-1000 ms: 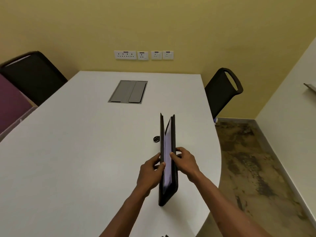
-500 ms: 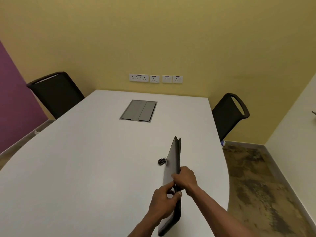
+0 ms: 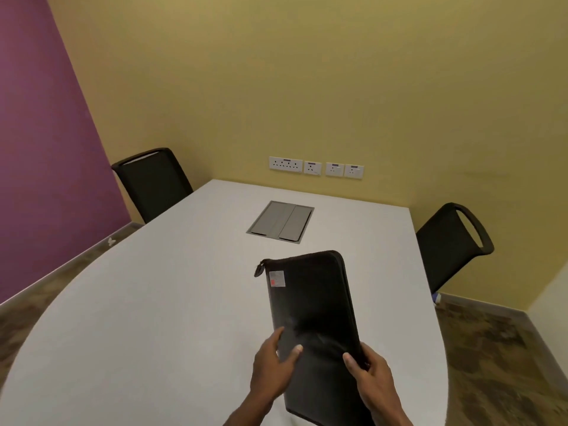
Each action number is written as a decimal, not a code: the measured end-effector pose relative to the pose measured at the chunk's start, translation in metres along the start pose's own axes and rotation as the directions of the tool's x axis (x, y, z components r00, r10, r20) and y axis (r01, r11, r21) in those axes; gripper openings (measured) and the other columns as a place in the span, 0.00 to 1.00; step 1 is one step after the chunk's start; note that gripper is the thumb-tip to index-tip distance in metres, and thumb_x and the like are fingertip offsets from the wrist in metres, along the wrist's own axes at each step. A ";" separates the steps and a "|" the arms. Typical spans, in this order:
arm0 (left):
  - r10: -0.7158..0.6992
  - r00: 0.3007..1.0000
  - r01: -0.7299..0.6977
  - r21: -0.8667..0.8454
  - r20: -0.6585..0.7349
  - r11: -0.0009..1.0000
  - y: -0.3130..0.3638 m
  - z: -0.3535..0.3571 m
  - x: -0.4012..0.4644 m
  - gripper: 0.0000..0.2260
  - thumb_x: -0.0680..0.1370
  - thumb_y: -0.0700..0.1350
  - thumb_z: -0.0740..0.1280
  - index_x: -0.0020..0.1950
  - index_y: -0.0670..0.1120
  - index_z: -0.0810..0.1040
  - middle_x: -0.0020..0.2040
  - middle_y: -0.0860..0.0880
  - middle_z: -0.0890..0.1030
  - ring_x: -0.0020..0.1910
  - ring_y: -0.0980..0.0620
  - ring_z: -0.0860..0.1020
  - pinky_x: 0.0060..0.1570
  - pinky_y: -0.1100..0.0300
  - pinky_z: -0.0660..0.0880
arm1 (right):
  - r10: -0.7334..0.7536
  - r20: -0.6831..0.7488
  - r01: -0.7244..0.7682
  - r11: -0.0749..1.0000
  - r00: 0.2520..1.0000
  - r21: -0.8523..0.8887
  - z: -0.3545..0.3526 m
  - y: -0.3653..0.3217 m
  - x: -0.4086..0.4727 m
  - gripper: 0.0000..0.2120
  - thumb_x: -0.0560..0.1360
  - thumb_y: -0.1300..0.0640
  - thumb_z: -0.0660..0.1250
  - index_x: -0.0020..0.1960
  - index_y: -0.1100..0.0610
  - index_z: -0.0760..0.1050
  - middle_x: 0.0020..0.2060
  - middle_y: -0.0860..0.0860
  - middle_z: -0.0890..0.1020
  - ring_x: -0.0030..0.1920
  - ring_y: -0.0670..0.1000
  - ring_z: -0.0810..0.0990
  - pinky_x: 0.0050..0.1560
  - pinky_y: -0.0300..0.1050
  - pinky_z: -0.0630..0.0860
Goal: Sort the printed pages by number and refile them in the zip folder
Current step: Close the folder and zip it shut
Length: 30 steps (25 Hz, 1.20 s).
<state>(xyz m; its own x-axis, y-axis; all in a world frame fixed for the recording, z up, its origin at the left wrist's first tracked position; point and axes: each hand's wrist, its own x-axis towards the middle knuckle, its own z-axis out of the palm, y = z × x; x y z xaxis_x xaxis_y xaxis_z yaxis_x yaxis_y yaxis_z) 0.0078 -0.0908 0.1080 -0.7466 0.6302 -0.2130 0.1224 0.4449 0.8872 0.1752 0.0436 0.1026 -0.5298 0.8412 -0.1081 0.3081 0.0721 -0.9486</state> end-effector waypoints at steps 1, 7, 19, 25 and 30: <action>0.004 0.998 -0.005 -0.008 -0.060 1.000 0.006 -0.011 0.009 0.32 0.75 0.61 0.70 0.76 0.56 0.64 0.76 0.52 0.68 0.71 0.49 0.70 0.68 0.51 0.72 | -0.006 0.023 0.005 0.999 1.000 0.047 0.000 0.003 0.000 0.10 0.77 0.58 0.72 0.54 0.45 0.80 0.48 0.42 0.86 0.51 0.45 0.84 0.54 0.42 0.79; -0.095 0.986 0.035 -0.388 -0.137 0.921 0.034 -0.081 0.056 0.39 0.74 0.61 0.69 0.80 0.52 0.57 0.75 0.46 0.69 0.74 0.43 0.67 0.70 0.44 0.66 | 0.015 0.174 -0.053 0.975 0.985 0.216 -0.002 0.018 -0.003 0.12 0.74 0.70 0.72 0.53 0.58 0.83 0.47 0.52 0.88 0.51 0.47 0.86 0.47 0.34 0.78; 0.172 0.975 -0.203 -0.245 -0.140 0.948 0.039 -0.091 0.028 0.37 0.77 0.49 0.71 0.77 0.65 0.53 0.59 0.62 0.76 0.59 0.61 0.76 0.46 0.72 0.73 | 0.141 0.132 -0.117 0.978 0.981 -0.175 0.002 0.065 0.024 0.14 0.73 0.64 0.74 0.58 0.56 0.80 0.49 0.52 0.84 0.58 0.60 0.81 0.58 0.51 0.75; 0.197 0.973 -0.218 -0.192 -0.120 0.957 0.038 -0.094 0.024 0.42 0.75 0.45 0.74 0.78 0.66 0.52 0.58 0.62 0.76 0.57 0.62 0.77 0.44 0.75 0.74 | 0.230 0.051 -0.204 0.928 0.972 -0.312 0.006 0.063 0.029 0.21 0.74 0.63 0.73 0.65 0.65 0.77 0.58 0.64 0.82 0.61 0.64 0.79 0.55 0.47 0.72; 0.097 0.983 -0.133 -0.242 -0.155 0.961 0.030 -0.092 0.027 0.45 0.72 0.48 0.77 0.80 0.58 0.51 0.55 0.61 0.79 0.58 0.60 0.78 0.55 0.64 0.73 | 0.154 0.038 -0.137 0.946 0.987 -0.294 0.001 0.029 0.014 0.27 0.69 0.64 0.78 0.66 0.65 0.76 0.52 0.60 0.83 0.52 0.60 0.82 0.47 0.44 0.76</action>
<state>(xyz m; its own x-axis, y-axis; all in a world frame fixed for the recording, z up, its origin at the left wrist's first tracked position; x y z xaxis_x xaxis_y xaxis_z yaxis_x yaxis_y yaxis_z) -0.0691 -0.1185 0.1668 -0.8233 0.5644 -0.0603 0.0586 0.1903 0.9800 0.1762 0.0571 0.0736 -0.5055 0.8213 -0.2644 0.5961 0.1109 -0.7952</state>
